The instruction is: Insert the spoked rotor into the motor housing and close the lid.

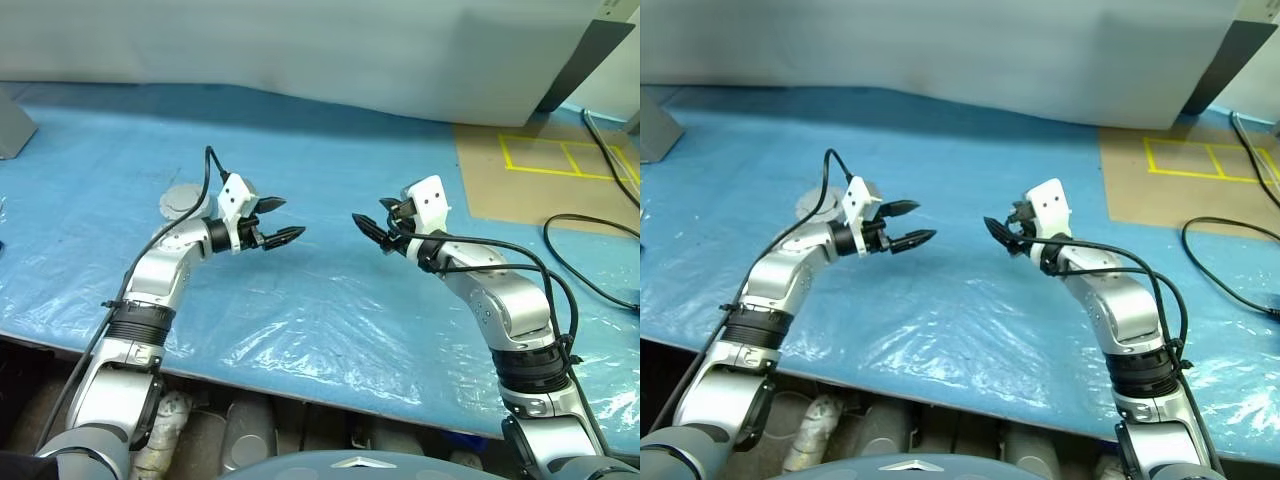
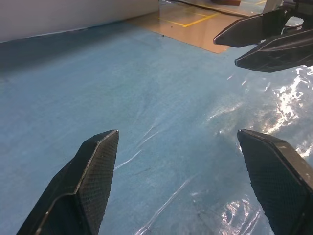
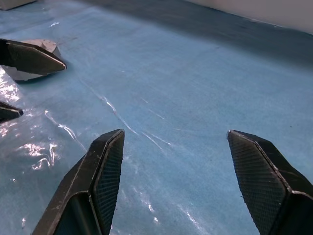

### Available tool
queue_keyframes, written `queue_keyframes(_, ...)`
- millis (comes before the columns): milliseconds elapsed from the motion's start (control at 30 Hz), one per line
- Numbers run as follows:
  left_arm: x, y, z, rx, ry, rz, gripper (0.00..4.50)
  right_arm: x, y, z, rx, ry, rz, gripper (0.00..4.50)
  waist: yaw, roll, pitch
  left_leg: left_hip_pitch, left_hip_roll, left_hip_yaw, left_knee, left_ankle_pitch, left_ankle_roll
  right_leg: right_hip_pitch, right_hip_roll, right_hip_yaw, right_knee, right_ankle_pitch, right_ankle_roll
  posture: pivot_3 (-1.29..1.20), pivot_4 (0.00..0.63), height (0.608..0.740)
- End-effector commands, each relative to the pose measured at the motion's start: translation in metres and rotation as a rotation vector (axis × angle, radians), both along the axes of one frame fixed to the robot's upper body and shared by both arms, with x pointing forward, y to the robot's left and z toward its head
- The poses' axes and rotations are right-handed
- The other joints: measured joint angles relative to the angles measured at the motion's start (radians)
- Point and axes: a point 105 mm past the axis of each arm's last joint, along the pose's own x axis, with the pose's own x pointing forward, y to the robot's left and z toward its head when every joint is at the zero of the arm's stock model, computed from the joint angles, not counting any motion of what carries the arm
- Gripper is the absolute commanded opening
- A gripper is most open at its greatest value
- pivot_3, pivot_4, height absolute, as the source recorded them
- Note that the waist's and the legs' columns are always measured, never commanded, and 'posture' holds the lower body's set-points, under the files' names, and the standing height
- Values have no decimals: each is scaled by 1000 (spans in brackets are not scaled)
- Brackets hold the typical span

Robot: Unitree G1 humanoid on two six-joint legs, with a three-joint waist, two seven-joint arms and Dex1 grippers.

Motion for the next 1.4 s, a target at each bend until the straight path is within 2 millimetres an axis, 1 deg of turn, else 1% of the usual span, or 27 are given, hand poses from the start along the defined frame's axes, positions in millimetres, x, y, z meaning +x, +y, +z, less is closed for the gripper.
queue_keyframes(33,2,9,13,-2,-61,37,4076,1,-2,9,-22,-58,-8,3507,0,0,0,0,0,0,0,0,0,0,0,0,0,0,0,0,150,740)
queue_keyframes(133,8,11,12,17,-88,79,4076,2,-3,9,-24,-63,-32,3507,0,0,0,0,0,0,0,0,0,0,0,0,0,0,0,0,150,740)
queue_keyframes(233,22,16,16,-18,-93,172,4076,8,-6,3,-33,-55,-90,3507,0,0,0,0,0,0,0,0,0,0,0,0,1,0,0,0,150,740)
queue_keyframes(400,17,5,20,-29,-99,121,4076,10,-2,13,-14,-78,-73,3507,0,0,0,0,0,0,1,0,0,0,0,0,1,0,0,0,150,740)
queue_keyframes(500,17,8,15,-19,-91,129,4076,10,-5,7,-21,-58,-78,3507,0,0,0,0,0,0,0,0,0,0,0,0,1,0,0,0,150,740)
queue_keyframes(633,14,6,15,-20,-91,106,4076,7,-3,11,-29,-69,-61,3507,0,0,0,0,0,0,0,0,0,0,0,0,0,0,0,0,150,740)
queue_keyframes(733,18,8,12,8,-110,133,4076,8,-3,8,-25,-60,-67,3507,0,0,0,0,0,0,0,0,0,0,0,0,1,0,0,0,150,740)
queue_keyframes(800,21,9,14,-11,-109,152,4076,9,-3,9,-32,-67,-72,3507,0,0,0,0,0,0,1,0,0,0,0,0,1,0,0,0,150,740)
queue_keyframes(900,15,4,18,-27,-107,97,4076,8,-3,16,-20,-81,-67,3507,0,0,0,0,0,0,1,0,0,0,0,0,1,0,0,0,150,740)
queue_keyframes(1033,20,7,18,-25,-107,126,4076,9,-4,12,-32,-76,-69,3507,0,0,0,0,0,0,1,0,0,0,0,0,1,0,0,0,150,740)
queue_keyframes(1133,17,4,20,-25,-110,101,4076,9,-3,19,-19,-92,-61,3507,0,0,0,0,0,0,1,0,0,0,0,0,1,0,0,0,150,740)
queue_keyframes(1267,22,9,19,-18,-115,134,4076,10,-4,13,-29,-83,-70,3507,0,0,0,0,0,0,1,0,0,0,0,0,1,0,0,0,150,740)
queue_keyframes(1400,19,5,25,-30,-121,102,4076,11,-3,21,-12,-99,-65,3507,0,0,0,0,0,0,1,0,0,0,0,0,1,0,0,0,150,740)
